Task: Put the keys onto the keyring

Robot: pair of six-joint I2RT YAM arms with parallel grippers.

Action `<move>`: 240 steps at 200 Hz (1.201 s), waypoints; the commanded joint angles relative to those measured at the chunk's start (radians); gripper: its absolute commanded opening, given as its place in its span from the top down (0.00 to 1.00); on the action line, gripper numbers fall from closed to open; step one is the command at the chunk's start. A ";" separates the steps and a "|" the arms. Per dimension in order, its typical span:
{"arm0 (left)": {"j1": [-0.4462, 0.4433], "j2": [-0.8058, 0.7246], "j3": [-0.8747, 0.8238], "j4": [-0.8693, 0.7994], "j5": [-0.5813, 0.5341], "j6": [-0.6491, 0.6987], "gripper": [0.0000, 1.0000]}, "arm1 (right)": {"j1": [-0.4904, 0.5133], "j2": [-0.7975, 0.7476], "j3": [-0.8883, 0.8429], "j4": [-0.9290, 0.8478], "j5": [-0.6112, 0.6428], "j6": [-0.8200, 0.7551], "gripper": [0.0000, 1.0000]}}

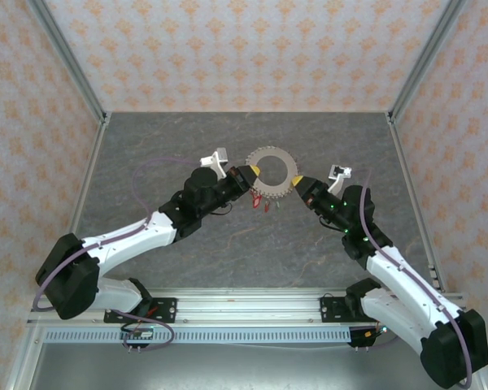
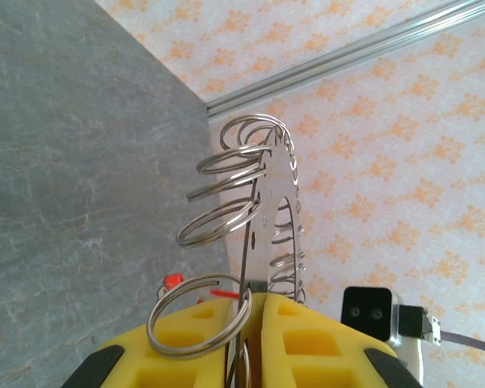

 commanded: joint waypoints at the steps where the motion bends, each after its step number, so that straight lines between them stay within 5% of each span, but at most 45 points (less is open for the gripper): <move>1: 0.017 -0.050 -0.015 0.111 0.025 0.030 1.00 | 0.004 -0.050 0.010 -0.022 0.044 -0.095 0.79; 52: 0.035 -0.106 -0.036 0.155 0.046 0.093 1.00 | 0.004 -0.121 0.020 -0.081 0.106 -0.290 0.74; 136: 0.038 -0.189 -0.064 0.231 0.083 0.211 1.00 | 0.043 -0.290 -0.038 0.007 0.004 -0.874 0.85; 188: 0.042 -0.179 -0.078 0.298 0.085 0.179 1.00 | 0.319 -0.280 -0.014 -0.069 0.195 -1.248 0.89; 240: 0.045 -0.179 -0.086 0.327 0.088 0.168 1.00 | 0.478 -0.242 -0.082 0.142 0.363 -1.467 0.93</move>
